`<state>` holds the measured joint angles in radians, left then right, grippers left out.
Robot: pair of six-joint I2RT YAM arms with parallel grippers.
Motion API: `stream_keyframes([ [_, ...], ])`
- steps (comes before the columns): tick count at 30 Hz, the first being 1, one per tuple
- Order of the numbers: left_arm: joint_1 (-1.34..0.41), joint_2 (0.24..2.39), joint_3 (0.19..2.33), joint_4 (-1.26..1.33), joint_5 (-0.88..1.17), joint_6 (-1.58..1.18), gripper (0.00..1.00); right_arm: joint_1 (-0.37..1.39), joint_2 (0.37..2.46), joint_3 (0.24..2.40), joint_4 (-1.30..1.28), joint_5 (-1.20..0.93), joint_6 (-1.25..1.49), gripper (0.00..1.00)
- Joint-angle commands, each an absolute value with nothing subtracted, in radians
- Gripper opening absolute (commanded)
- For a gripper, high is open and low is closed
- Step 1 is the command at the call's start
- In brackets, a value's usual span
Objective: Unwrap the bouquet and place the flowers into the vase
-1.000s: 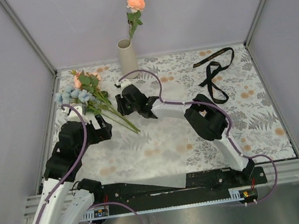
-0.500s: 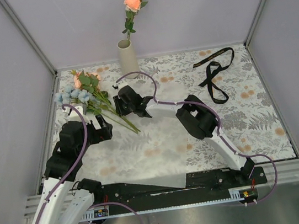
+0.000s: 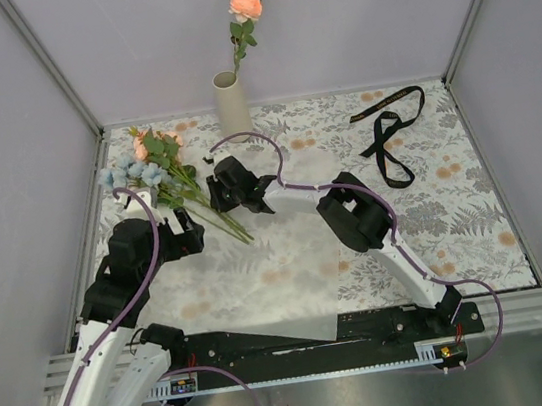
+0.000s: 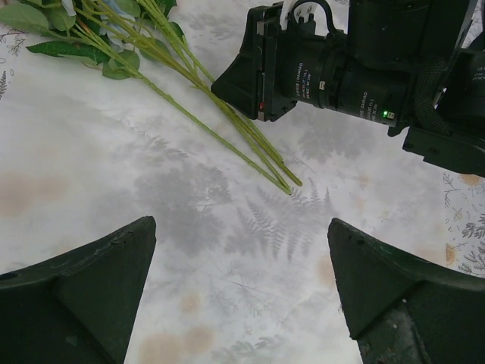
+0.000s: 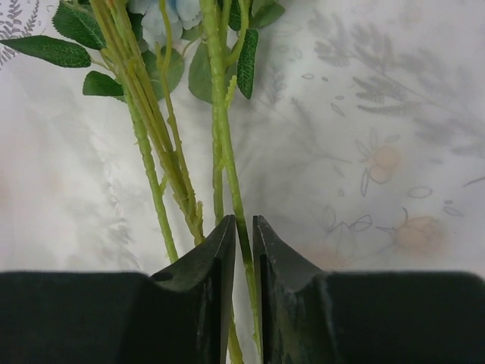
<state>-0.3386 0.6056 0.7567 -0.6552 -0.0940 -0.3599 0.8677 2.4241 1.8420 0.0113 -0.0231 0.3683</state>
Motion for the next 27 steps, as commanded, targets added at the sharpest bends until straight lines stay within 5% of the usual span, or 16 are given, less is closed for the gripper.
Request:
stream_keyframes([
  [1, -0.341, 0.609, 0.755, -0.615, -0.112, -0.365, 0.99, 0.862, 2.392, 1.838, 0.081, -0.072, 0.361, 0.19],
  [5, -0.341, 0.607, 0.753, -0.615, -0.114, -0.367, 0.99, 0.862, 2.367, 1.812, 0.118, -0.061, 0.344, 0.00],
  [27, -0.341, 0.632, 0.762, -0.618, -0.138, -0.419, 0.99, 0.864, 2.138, 1.632, 0.345, -0.031, 0.339, 0.00],
])
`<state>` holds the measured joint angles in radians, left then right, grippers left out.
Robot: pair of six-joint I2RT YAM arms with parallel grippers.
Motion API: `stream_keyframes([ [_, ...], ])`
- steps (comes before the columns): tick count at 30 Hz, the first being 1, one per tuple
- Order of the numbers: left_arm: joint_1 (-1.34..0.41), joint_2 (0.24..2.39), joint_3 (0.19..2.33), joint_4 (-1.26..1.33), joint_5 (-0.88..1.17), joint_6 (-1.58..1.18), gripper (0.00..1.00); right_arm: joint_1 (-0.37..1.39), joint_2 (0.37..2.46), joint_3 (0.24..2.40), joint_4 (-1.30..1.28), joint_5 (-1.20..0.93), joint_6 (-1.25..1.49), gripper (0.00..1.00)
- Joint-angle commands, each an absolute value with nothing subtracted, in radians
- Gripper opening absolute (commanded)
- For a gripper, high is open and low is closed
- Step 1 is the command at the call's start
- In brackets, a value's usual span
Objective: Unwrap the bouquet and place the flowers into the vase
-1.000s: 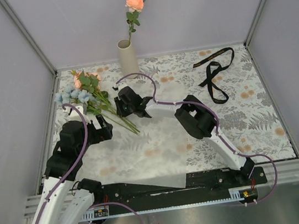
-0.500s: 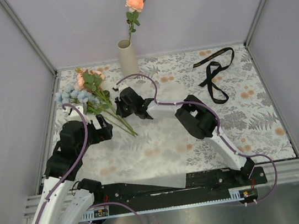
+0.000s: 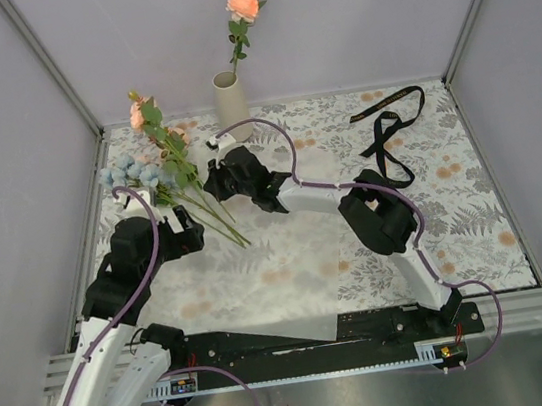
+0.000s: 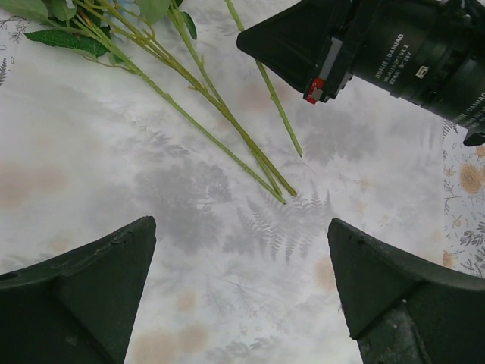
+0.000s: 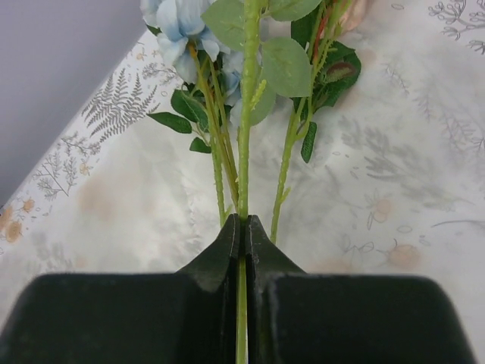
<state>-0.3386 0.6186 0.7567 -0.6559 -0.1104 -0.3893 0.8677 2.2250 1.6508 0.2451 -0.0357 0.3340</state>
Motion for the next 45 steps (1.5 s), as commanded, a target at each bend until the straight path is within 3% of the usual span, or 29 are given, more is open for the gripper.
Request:
stream_keyframes([
  [1, -0.341, 0.638, 0.762, -0.620, -0.138, -0.420, 0.99, 0.864, 2.132, 1.631, 0.353, -0.043, 0.341, 0.00],
  [22, -0.336, 0.779, 0.982, -0.588, -0.005, -0.571, 0.97, 0.879, 1.847, 1.336, 0.618, -0.166, 0.399, 0.00],
  [34, -0.325, 0.940, 1.121, -0.440, 0.043, -0.678, 0.84, 0.893, 1.608, 1.076, 0.749, -0.175, 0.431, 0.00],
  [45, -0.324, 1.046, 1.120, -0.226, 0.132, -0.699, 0.63, 0.899, 1.474, 0.934, 0.755, -0.183, 0.400, 0.00],
])
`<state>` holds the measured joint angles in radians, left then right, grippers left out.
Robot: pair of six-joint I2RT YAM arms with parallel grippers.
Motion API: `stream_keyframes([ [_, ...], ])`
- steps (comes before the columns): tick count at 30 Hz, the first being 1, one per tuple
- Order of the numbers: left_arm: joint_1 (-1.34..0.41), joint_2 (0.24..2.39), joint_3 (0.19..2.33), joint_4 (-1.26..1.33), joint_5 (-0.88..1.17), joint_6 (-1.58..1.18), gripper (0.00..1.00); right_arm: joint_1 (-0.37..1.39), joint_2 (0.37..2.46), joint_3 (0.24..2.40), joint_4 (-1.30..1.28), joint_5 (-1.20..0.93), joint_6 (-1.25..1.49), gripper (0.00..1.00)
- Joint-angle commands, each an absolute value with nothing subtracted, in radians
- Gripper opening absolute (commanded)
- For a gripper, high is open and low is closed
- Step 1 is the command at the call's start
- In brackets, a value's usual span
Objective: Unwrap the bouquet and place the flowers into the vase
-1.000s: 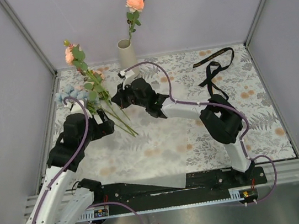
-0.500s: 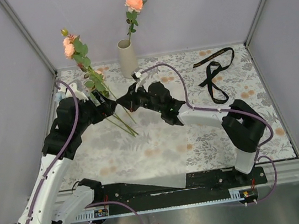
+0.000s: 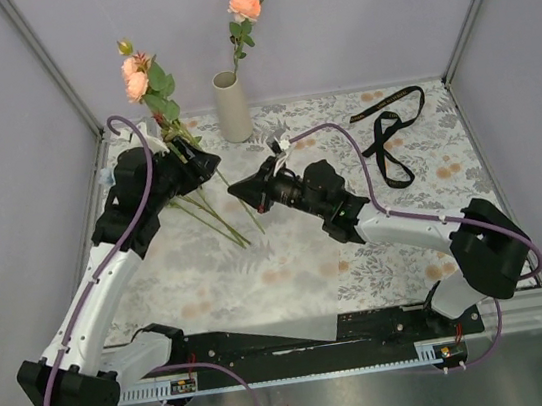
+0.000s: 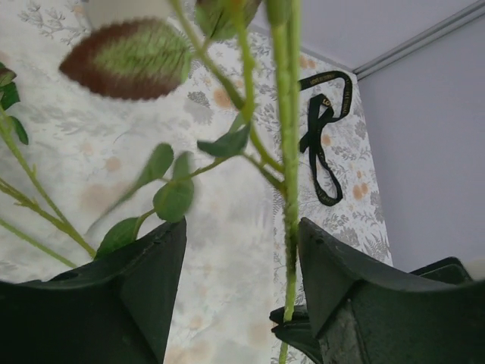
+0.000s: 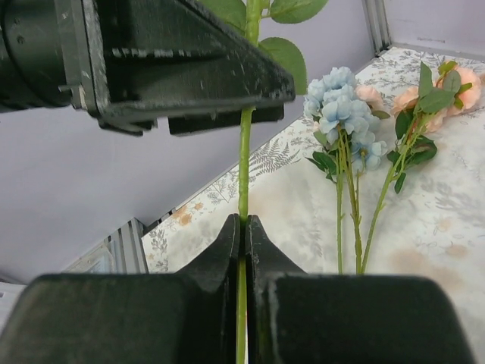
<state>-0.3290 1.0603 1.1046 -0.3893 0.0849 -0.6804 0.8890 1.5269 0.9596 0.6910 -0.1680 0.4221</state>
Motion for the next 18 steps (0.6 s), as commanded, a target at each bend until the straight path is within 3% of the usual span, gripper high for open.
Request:
stream_keyframes([
  [1, -0.324, 1.046, 1.109, -0.203, 0.141, -0.703, 0.61, 0.899, 1.471, 0.925, 0.756, -0.183, 0.399, 0.00],
  [3, -0.324, 1.057, 1.106, -0.169, 0.161, -0.706, 0.56, 0.899, 1.467, 0.907, 0.764, -0.186, 0.396, 0.00],
  [12, -0.324, 1.172, 1.163, -0.132, 0.259, -0.658, 0.02, 0.899, 1.468, 0.870, 0.750, -0.167, 0.377, 0.00],
  [14, -0.324, 1.172, 1.149, -0.106, 0.261, -0.655, 0.00, 0.899, 1.457, 0.864, 0.741, -0.140, 0.368, 0.00],
  [16, -0.324, 1.173, 1.143, -0.080, 0.255, -0.637, 0.00, 0.900, 1.450, 0.865, 0.717, -0.118, 0.367, 0.09],
  [18, -0.324, 1.178, 1.147, -0.054, 0.242, -0.608, 0.00, 0.899, 1.436, 0.865, 0.689, -0.098, 0.371, 0.28],
])
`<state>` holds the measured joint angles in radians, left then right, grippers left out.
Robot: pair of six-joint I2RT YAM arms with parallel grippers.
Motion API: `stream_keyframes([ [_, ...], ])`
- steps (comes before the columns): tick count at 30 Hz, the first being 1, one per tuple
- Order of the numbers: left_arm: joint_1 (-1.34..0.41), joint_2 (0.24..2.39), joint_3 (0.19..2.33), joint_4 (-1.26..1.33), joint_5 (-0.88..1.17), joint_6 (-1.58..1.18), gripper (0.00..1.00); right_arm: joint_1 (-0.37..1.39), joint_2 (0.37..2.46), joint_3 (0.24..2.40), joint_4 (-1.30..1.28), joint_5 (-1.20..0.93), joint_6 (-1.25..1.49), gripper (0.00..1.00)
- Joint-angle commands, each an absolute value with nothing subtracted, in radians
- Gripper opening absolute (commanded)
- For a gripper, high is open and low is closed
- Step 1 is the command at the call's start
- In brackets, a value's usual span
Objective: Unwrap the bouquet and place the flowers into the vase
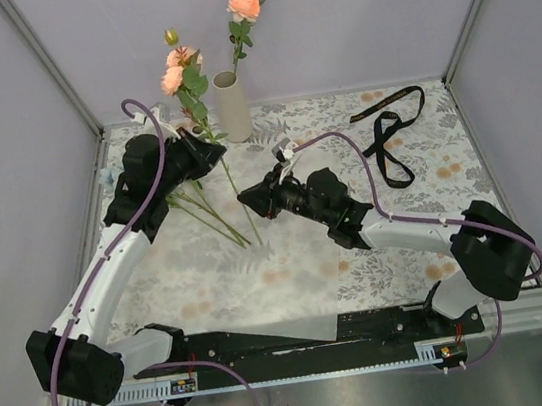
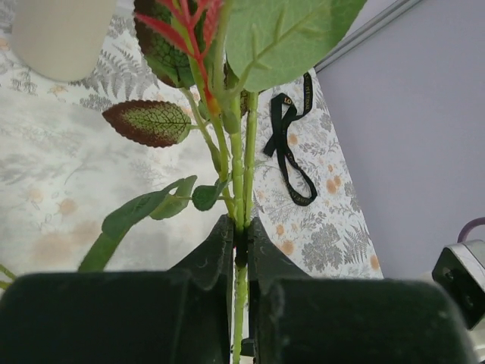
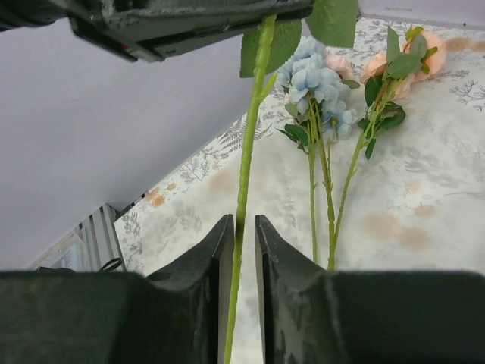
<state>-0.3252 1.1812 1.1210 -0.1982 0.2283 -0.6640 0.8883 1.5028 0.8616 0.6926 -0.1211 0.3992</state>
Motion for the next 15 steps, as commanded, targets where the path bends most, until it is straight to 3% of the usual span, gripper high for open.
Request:
stream_keyframes([
  [1, -0.324, 1.180, 1.150, -0.025, 0.236, -0.588, 0.00, 0.899, 1.424, 0.862, 0.674, -0.091, 0.374, 0.38],
  [7, -0.324, 1.219, 1.184, 0.135, 0.152, -0.402, 0.00, 0.899, 1.312, 0.779, 0.617, -0.051, 0.436, 0.85],
  [9, -0.324, 1.245, 1.193, 0.210, 0.120, -0.339, 0.00, 0.900, 1.267, 0.746, 0.591, -0.040, 0.449, 0.96],
  [15, -0.324, 1.382, 1.224, 0.575, -0.060, -0.180, 0.00, 0.899, 1.146, 0.674, 0.456, -0.009, 0.430, 0.99],
])
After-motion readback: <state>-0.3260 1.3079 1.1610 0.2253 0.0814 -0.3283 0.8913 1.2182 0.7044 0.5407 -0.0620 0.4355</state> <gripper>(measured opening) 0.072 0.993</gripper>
